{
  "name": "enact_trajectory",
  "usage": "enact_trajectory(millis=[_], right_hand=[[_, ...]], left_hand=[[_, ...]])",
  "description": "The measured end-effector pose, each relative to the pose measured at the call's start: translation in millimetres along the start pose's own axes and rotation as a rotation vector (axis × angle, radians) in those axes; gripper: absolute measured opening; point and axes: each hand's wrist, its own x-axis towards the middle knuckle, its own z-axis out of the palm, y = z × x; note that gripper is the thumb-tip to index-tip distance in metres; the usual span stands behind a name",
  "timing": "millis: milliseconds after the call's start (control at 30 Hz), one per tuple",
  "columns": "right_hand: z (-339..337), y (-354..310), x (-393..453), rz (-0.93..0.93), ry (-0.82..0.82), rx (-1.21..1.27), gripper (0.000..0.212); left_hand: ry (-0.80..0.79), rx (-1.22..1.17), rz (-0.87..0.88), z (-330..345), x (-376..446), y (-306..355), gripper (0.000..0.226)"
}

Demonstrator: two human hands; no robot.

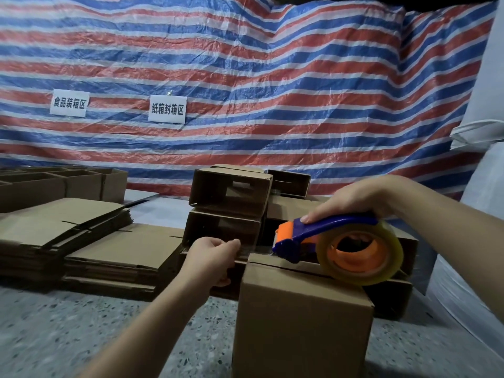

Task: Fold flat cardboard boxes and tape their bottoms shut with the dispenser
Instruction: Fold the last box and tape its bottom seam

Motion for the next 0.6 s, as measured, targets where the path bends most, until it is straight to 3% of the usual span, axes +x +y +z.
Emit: enact_trajectory(millis=[367, 600], right_hand=[[0.8, -6.5, 4.3, 0.032, -0.028, -0.047, 0.074], [1.5, -6.0, 7.4, 0.022, -0.049, -0.025, 0.069]], left_hand=[[-0.022, -0.019, -0.092, -0.3, -0.9, -16.8, 0.027], [-0.189, -0.138, -0.248, 14.2, -9.6, -38.8, 0.038]])
